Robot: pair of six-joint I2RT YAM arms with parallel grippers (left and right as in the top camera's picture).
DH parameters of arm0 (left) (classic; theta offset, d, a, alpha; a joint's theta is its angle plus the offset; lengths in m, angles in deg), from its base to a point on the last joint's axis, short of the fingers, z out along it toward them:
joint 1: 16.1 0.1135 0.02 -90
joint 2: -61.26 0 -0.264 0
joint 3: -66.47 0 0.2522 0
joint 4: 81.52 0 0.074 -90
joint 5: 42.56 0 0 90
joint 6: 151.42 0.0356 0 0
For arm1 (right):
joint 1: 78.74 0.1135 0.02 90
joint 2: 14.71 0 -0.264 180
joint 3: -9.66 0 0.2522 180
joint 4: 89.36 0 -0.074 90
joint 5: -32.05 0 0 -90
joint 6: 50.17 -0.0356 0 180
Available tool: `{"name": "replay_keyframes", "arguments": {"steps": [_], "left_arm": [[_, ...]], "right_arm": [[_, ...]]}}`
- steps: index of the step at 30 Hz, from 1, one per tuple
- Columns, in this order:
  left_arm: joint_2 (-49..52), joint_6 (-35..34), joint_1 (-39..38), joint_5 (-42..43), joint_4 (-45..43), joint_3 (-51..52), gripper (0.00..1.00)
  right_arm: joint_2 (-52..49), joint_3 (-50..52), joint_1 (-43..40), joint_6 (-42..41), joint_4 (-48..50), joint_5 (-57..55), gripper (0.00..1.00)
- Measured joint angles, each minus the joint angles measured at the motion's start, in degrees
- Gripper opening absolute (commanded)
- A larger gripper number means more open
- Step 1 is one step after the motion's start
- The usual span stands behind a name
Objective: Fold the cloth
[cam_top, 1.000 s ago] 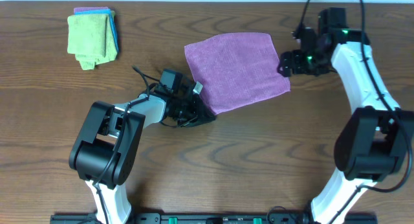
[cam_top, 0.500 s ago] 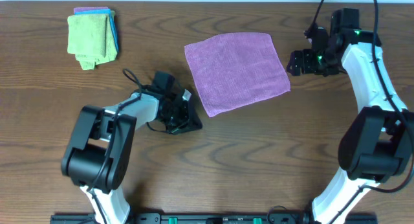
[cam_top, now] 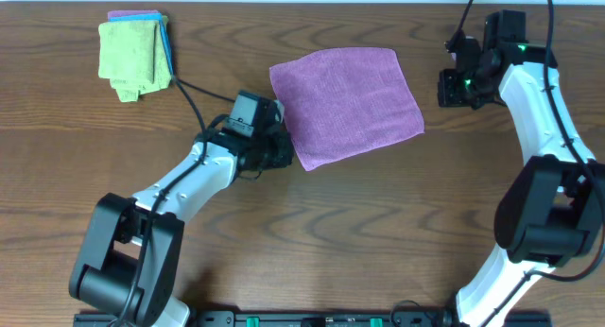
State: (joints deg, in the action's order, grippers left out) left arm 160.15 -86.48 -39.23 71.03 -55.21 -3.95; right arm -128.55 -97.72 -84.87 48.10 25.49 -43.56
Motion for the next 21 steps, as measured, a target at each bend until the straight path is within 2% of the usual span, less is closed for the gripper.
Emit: {"name": "replay_keyframes", "arguments": {"steps": [9, 14, 21], "left_arm": [[0.42, 2.27, -2.95, -12.94, -8.15, -0.37, 0.06], [3.50, 6.38, -4.85, -14.88, -12.44, -0.46, 0.06], [5.92, 11.19, -8.26, -15.10, -12.59, -0.46, 0.06]], "right_arm": [[0.00, 10.23, 0.68, 0.42, 6.29, 2.75, 0.01], [0.00, 10.67, 4.72, 1.57, 6.95, -1.18, 0.01], [0.00, 10.67, 7.41, 1.84, 6.93, -6.86, 0.01]]}}
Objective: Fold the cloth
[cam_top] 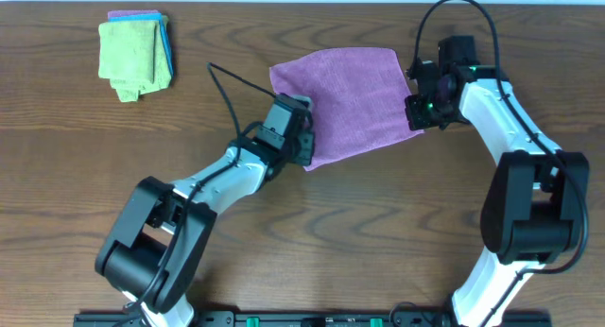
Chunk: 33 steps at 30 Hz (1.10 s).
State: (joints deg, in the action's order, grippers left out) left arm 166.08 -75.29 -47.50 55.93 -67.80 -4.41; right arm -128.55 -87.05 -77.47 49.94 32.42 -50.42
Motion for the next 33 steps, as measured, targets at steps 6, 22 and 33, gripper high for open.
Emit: {"name": "replay_keyframes", "arguments": {"steps": [6, 22, 33], "left_arm": [[0.00, 1.90, -2.10, -0.15, 2.73, -0.02, 0.06], [1.79, 2.14, -2.10, -0.15, 4.04, -0.02, 0.06], [3.32, 2.08, -2.10, -0.15, 3.65, -0.13, 0.06]], "right_arm": [[0.00, 0.00, 0.02, -0.02, 0.02, -3.10, 0.01], [0.00, 2.23, 0.02, -0.02, 2.10, -3.69, 0.01], [0.00, 4.72, 0.02, -0.04, 7.76, -3.19, 0.01]]}}
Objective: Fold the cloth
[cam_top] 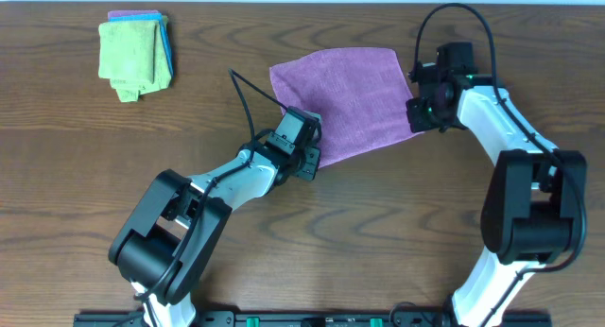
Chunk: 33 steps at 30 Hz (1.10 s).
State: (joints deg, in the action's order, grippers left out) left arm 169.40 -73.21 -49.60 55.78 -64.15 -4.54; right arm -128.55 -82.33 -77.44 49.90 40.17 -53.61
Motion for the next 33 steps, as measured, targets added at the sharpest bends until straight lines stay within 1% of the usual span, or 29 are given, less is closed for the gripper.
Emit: {"name": "replay_keyframes", "arguments": {"steps": [10, 15, 21, 29, 33], "left_arm": [[0.00, 0.00, 0.00, 0.00, 0.35, -0.07, 0.06], [0.00, 0.00, 0.00, -0.09, 1.51, -0.42, 0.06], [-0.13, 0.00, 0.00, -3.28, 7.63, -2.05, 0.06], [-1.22, -0.17, 0.00, -9.81, 17.51, -3.15, 0.06], [-1.66, -1.64, 0.00, -12.79, 22.99, -3.54, 0.06]], "right_arm": [[0.00, 6.75, 0.00, 0.00, 5.05, 0.13, 0.01], [0.35, 7.39, 0.00, -0.57, 4.98, 0.20, 0.01], [0.87, 7.43, 1.38, -2.14, 0.46, 2.99, 0.01], [1.05, 7.45, 11.26, -4.50, -2.43, 4.61, 0.01], [1.09, 7.48, 14.40, -6.47, -2.54, 3.91, 0.01]]}}
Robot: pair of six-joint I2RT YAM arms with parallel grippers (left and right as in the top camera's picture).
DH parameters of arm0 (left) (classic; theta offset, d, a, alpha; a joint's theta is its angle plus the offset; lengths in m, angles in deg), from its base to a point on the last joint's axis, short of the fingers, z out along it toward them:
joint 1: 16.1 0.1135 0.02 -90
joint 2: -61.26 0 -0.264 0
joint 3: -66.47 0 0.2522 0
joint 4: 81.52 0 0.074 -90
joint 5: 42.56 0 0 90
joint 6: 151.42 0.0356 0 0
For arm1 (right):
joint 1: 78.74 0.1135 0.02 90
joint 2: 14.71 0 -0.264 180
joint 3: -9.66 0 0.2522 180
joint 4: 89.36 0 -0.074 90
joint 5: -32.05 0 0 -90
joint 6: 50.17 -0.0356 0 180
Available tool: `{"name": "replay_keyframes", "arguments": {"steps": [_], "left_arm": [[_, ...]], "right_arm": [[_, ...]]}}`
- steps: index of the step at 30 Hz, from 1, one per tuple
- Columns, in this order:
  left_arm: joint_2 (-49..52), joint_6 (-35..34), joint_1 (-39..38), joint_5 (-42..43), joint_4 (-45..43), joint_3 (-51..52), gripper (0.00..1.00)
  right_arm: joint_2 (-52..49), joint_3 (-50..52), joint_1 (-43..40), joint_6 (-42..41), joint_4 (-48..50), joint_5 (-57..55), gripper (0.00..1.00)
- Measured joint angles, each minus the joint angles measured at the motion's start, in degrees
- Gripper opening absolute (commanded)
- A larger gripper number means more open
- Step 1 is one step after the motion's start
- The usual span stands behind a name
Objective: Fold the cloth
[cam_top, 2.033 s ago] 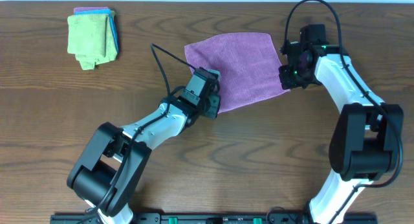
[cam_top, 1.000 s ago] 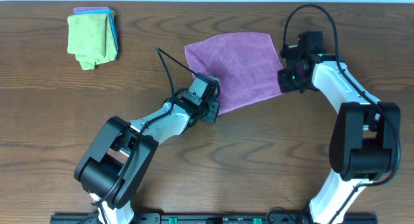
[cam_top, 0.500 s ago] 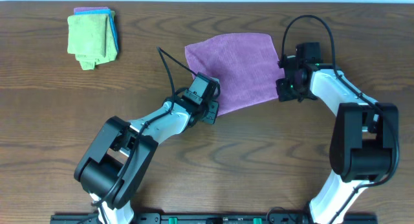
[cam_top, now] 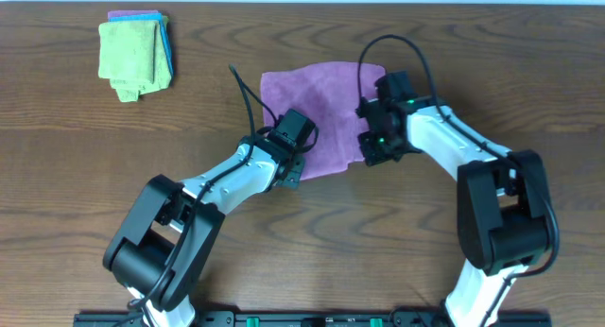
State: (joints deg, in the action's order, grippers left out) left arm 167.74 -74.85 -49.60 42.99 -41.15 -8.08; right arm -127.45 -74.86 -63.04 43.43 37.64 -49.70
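Note:
The purple cloth [cam_top: 321, 105] lies in the middle of the table, drawn in narrower on its right side. My left gripper [cam_top: 301, 163] sits on the cloth's near left corner. My right gripper [cam_top: 370, 149] is at the near right edge, with the cloth gathered toward it. The wrists cover both pairs of fingers, but the cloth follows each hand, so both grippers appear shut on it.
A stack of folded cloths [cam_top: 135, 48], green on top with blue and purple under it, sits at the far left of the brown wooden table [cam_top: 529, 43]. Cables loop above both wrists.
My right gripper has moved left and nearer, and the cloth's right edge came with it. My left gripper and the cloth's far left corner shifted slightly left.
At first the cloth lay flat, my left gripper just off its near left corner and the right arm away at the far right. Then the right gripper was at the cloth's right edge and the left on the near corner. Now the cloth is drawn narrower between them.

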Motion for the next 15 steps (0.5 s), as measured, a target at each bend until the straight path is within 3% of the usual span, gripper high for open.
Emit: {"name": "replay_keyframes", "arguments": {"steps": [15], "left_arm": [[-1.77, -3.08, 5.62, -2.34, 8.13, 1.07, 0.06]], "right_arm": [[1.09, 1.55, 0.74, -5.53, -3.74, 0.37, 0.02]]}}
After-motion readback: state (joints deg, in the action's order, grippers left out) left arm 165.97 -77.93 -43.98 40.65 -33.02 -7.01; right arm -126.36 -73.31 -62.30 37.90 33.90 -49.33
